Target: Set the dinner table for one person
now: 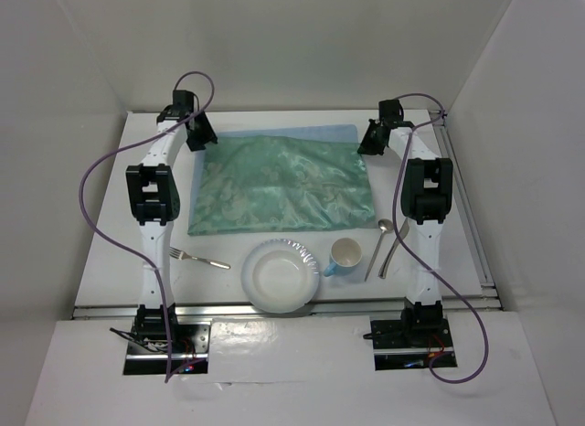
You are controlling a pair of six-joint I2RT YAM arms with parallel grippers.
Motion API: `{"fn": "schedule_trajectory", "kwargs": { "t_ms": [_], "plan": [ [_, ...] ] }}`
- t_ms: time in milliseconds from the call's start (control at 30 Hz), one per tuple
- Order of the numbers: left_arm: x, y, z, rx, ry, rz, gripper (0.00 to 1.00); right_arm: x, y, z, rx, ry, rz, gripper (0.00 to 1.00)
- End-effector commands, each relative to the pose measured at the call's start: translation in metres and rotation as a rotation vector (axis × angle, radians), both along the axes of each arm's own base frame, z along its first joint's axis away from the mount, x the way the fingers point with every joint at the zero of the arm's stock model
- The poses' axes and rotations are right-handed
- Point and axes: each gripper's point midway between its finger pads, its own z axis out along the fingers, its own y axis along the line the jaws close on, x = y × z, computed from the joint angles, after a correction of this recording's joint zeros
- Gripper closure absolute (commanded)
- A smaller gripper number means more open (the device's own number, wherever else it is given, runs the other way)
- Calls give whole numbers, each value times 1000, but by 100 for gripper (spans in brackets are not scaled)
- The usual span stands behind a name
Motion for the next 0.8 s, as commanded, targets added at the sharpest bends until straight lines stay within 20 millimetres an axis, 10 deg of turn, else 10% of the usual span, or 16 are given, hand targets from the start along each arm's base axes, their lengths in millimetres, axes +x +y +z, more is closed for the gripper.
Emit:
{"fn": "schedule_trajectory", "kwargs": {
  "t_ms": [0,333,667,767],
  "plan": [
    [6,8,-14,33,5,9,41,7,-3,39,-1,-68,5,92],
    [0,8,-29,37,37,1,45,6,-3,33,-7,-61,12,92],
    [6,8,11,46,-42,-5,100,7,-6,38,-21,-70,-1,93],
    [8,7,31,40,-77,-10,100,8,-6,44,-27,-82,6,96]
  ]
}}
